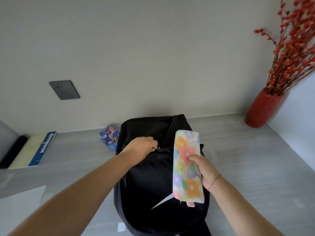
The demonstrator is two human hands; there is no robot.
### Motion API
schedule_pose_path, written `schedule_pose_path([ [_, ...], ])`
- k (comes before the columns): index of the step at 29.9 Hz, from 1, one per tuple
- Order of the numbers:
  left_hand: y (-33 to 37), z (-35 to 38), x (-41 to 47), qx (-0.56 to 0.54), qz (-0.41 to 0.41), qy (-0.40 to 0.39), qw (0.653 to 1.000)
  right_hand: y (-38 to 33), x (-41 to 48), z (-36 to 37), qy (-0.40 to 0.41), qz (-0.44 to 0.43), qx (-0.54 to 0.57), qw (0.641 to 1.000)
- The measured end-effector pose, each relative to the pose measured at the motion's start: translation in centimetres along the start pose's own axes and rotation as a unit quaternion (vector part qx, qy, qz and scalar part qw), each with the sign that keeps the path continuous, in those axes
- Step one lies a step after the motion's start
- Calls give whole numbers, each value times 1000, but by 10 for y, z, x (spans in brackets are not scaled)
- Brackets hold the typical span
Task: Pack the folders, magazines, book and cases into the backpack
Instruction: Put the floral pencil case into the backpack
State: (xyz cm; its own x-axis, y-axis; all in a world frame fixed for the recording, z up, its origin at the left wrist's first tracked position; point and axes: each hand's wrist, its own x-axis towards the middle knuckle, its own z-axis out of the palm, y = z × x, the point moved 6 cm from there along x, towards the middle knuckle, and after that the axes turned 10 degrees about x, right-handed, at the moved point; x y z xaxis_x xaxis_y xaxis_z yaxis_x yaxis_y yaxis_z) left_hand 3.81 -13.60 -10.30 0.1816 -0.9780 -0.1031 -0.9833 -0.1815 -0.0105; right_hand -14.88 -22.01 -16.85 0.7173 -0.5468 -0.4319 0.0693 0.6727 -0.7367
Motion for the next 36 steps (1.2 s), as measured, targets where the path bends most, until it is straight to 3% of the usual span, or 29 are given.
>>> schedule_pose_path([
  [6,7,1,-8,-26,-10,70,997,-3,4,11,3,-58,29,998],
  [11,15,-1,-6,-116,-46,125,984,0,13,41,-19,-72,-118,990],
  [15,10,4,-13,-150,-54,113,981,-3,20,33,28,-89,-172,981],
  [19,-9,-1,-29,-125,-51,108,985,-18,22,20,69,-106,-210,969],
  [24,-78,-4,-67,-137,-165,86,973,-25,23,7,76,-95,-181,976],
  [26,-87,1,-74,-130,-171,54,975,-22,23,9,74,-88,-181,977],
  [29,-81,3,-66,-126,-162,26,978,-19,21,12,72,-75,-176,979],
  [34,-44,-6,-23,-21,-142,73,987,-5,9,22,44,-23,-163,985],
  [36,-26,3,-5,3,-116,55,992,1,4,25,30,-3,-167,986],
])
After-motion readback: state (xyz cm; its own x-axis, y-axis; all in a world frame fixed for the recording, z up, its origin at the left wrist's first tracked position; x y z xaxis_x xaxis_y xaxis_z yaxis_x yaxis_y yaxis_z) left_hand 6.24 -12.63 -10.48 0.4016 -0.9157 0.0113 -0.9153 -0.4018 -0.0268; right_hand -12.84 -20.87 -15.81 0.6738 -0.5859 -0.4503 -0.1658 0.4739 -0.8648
